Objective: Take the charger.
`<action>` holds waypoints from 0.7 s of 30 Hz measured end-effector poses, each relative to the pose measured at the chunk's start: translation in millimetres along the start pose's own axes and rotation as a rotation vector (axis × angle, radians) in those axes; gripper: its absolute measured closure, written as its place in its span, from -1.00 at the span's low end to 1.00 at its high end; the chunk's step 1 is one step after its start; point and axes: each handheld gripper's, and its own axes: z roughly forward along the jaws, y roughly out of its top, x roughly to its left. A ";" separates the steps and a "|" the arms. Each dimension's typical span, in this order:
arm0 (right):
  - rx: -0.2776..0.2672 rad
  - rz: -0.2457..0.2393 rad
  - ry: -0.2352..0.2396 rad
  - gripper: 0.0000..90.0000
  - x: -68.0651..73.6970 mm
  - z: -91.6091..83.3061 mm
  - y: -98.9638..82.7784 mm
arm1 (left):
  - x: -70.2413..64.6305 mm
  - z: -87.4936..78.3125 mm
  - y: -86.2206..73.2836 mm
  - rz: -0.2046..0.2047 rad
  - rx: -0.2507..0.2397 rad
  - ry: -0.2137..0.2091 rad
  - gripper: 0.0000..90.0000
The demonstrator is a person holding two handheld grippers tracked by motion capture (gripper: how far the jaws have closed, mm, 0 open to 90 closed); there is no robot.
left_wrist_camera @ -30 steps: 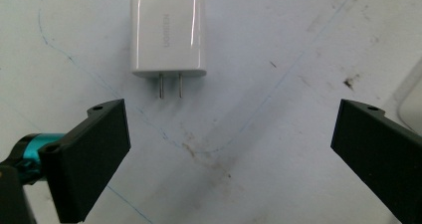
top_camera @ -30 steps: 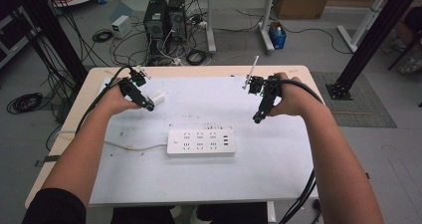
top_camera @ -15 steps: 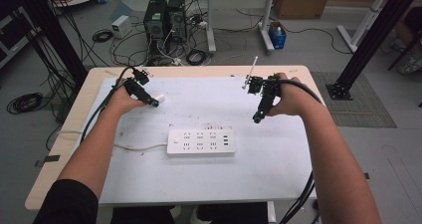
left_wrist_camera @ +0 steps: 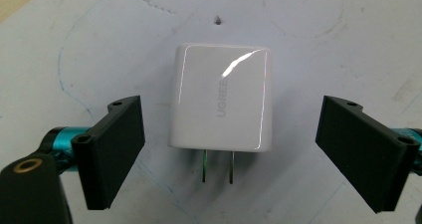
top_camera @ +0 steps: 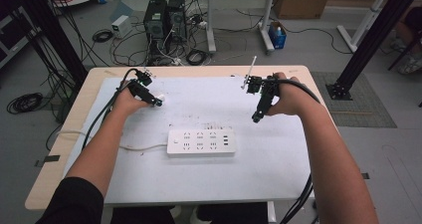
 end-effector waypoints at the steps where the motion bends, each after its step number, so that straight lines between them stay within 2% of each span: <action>1: 0.001 0.004 0.001 -0.96 0.0 0.1 0.0 | 0.0 0.7 -0.4 -0.001 0.001 0.001 -0.69; 4: 0.005 -0.003 -0.001 -0.96 -1.0 0.7 -0.4 | 0.3 1.9 -0.8 0.003 0.009 0.011 -0.58; 8: 0.005 -0.002 -0.004 -0.96 -1.1 1.0 -0.2 | 0.3 3.7 -0.9 0.004 0.015 0.003 -0.54; 9: 0.003 -0.007 -0.003 -0.96 -1.5 1.2 -0.2 | 0.1 4.0 -1.0 0.004 0.018 0.012 -0.54; 14: 0.009 -0.001 0.000 -0.96 -1.8 2.7 0.8 | 0.4 5.8 -1.1 0.004 0.013 0.012 -0.39; 21: 0.006 -0.003 0.001 -0.96 -2.9 3.7 0.9 | 0.7 7.4 -1.2 0.003 0.019 0.015 -0.29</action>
